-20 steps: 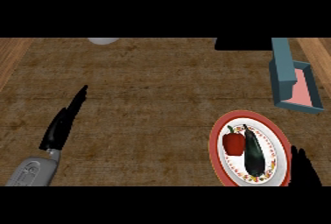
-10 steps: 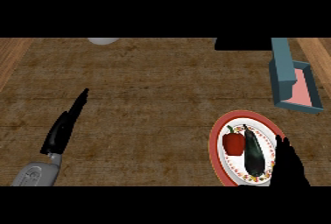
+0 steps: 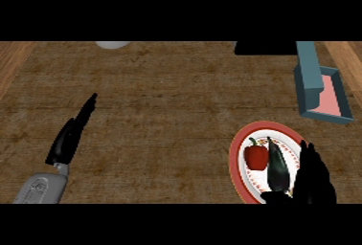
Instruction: Pick the eggplant from the plate and place it in the cardboard box
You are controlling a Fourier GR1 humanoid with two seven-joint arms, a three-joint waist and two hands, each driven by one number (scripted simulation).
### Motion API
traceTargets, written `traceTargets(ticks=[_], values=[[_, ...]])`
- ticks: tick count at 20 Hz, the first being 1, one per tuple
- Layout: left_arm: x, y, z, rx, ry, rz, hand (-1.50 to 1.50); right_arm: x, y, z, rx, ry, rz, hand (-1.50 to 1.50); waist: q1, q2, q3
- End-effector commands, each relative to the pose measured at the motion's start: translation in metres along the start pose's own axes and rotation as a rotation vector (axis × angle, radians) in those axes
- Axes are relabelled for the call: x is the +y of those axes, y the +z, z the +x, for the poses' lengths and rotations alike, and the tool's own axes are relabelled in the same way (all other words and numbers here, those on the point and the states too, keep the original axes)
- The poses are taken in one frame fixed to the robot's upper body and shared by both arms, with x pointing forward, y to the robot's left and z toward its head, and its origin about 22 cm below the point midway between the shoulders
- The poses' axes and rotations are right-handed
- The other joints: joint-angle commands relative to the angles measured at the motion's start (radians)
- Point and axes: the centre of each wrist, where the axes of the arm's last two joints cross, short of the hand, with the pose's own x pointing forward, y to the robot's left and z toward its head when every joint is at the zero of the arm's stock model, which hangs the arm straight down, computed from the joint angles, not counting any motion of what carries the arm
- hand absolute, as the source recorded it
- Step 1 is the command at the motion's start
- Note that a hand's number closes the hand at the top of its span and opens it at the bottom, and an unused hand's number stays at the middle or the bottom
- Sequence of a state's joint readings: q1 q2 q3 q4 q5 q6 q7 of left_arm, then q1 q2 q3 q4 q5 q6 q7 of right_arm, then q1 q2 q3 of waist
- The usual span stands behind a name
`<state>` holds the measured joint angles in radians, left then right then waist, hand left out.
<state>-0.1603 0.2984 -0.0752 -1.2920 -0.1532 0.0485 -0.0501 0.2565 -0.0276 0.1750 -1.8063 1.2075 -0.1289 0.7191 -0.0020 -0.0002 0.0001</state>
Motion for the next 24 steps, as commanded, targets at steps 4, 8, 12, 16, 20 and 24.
traceTargets(ticks=[4,8,12,16,20,24], values=[[-0.002,-0.002,-0.014,-0.005,-0.009,-0.014,0.00,0.007,-0.010,-0.012,-0.029,-0.017,0.042,-1.50,-0.002,0.000,0.000],[0.004,-0.006,0.007,0.000,-0.004,-0.017,0.00,0.018,-0.023,-0.005,-0.022,-0.056,0.055,-1.50,0.000,0.000,0.000],[0.020,0.004,0.014,0.008,-0.001,-0.007,0.00,0.045,-0.023,0.003,-0.007,-0.034,0.052,-1.50,0.004,0.000,0.000],[-0.004,0.007,0.001,0.014,-0.017,-0.003,0.00,0.045,-0.036,0.005,-0.016,-0.027,0.069,-1.50,0.003,0.001,0.000],[-0.014,0.006,-0.010,-0.006,-0.013,-0.008,0.00,0.035,-0.032,0.002,-0.025,-0.025,0.104,1.50,0.001,0.000,0.000],[0.014,0.005,0.011,-0.019,0.004,-0.022,0.00,0.054,-0.049,0.000,-0.109,0.094,-0.059,1.50,0.010,0.001,0.000]])
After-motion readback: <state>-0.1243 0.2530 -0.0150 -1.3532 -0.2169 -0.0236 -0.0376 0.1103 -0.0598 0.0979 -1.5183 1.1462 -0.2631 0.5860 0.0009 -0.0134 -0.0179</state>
